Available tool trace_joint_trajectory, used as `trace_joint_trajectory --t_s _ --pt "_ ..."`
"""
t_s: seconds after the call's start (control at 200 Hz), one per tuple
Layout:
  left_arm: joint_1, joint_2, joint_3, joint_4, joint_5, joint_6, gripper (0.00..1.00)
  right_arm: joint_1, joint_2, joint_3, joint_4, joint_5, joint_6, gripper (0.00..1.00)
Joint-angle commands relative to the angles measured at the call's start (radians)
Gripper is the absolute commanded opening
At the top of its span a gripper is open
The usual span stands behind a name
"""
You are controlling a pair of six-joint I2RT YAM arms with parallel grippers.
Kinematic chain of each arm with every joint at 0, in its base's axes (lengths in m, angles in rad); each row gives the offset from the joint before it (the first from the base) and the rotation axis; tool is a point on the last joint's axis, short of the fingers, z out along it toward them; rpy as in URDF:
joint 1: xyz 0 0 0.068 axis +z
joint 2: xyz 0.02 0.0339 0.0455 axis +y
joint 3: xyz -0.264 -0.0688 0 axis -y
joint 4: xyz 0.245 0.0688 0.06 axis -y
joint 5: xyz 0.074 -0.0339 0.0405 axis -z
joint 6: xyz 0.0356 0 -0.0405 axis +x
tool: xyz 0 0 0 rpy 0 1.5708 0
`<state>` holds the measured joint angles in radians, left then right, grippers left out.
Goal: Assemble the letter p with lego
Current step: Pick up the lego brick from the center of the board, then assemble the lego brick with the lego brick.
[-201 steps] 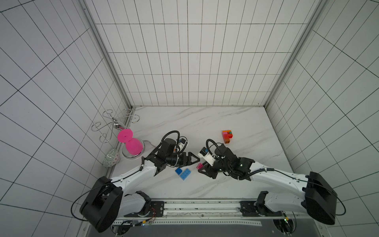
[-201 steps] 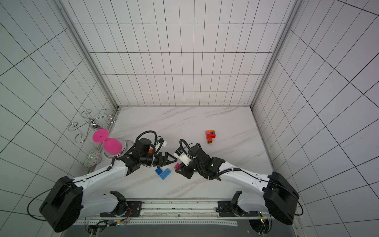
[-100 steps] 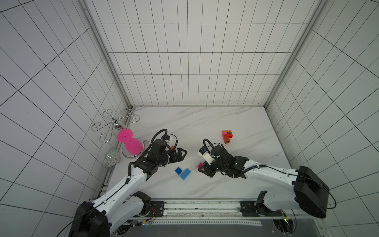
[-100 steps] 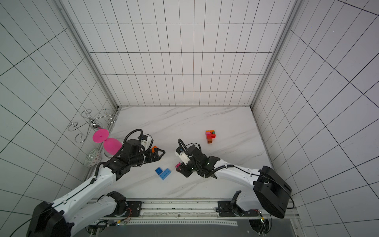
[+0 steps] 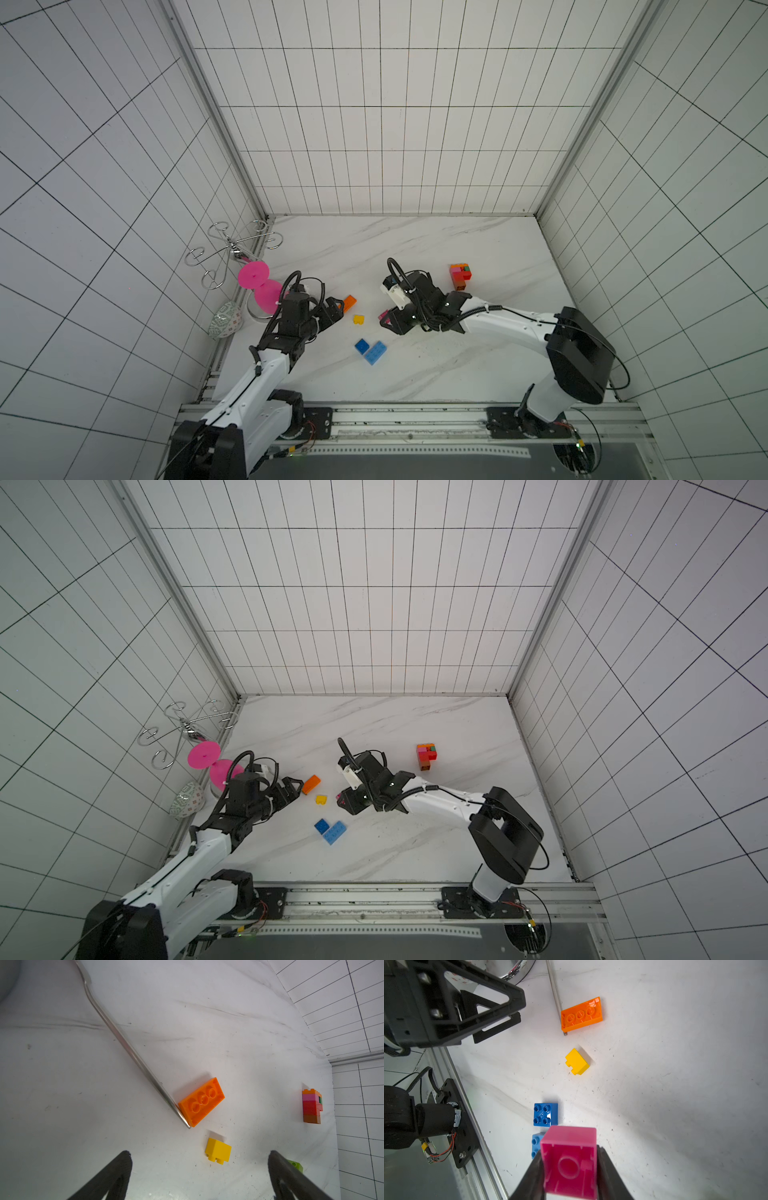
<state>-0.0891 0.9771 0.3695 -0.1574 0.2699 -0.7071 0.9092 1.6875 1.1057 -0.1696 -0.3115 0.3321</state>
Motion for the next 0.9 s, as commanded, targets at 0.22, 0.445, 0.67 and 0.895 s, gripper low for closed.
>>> trace_joint_trajectory --t_s 0.22,0.445,0.67,0.895 --pt "0.129 -0.104 -0.109 0.188 0.080 -0.016 0.97 0.017 0.289 0.379 -0.142 -0.058 0.024 0.04" --pt "0.134 -0.296 -0.189 0.166 -0.082 -0.046 0.97 0.044 0.460 0.610 -0.272 -0.013 0.000 0.04" --pt "0.144 -0.387 -0.181 0.079 -0.162 -0.058 0.97 0.071 0.578 0.800 -0.378 0.044 -0.019 0.04" --pt "0.163 -0.330 -0.184 0.106 -0.145 -0.070 0.98 0.090 0.670 0.942 -0.466 0.117 -0.038 0.04"
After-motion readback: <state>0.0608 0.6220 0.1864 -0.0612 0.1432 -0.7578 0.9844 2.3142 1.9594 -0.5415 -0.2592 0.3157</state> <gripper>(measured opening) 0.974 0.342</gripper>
